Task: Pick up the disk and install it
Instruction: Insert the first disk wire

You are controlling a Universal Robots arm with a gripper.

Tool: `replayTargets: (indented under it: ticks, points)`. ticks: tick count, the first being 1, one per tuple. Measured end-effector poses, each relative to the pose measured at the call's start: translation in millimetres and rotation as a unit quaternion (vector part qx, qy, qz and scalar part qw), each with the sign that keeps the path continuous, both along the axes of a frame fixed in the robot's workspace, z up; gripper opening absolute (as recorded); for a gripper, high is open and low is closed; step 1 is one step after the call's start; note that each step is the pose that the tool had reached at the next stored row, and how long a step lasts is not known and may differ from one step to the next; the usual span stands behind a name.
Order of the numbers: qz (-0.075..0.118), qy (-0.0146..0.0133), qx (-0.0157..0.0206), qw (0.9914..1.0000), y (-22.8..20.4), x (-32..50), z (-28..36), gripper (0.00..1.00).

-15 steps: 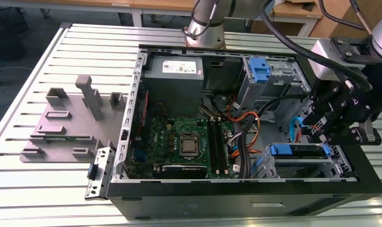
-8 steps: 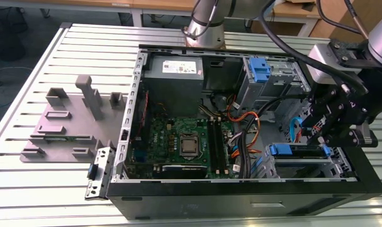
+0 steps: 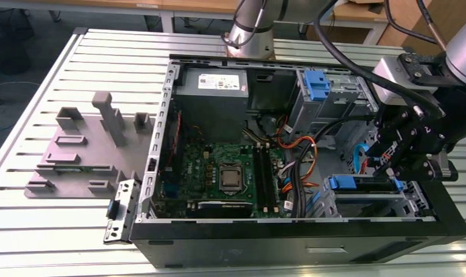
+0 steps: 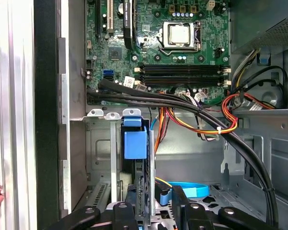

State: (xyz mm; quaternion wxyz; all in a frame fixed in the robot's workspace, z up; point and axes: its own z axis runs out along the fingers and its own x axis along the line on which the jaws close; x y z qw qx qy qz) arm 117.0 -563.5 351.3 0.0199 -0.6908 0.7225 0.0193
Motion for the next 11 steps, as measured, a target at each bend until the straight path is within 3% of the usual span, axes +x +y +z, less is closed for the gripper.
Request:
replayTargets:
  ticks: [11]
  points:
    - [0.000,0.0000,0.0000,1.00000,0.0,0.0,-1.8,0.42]
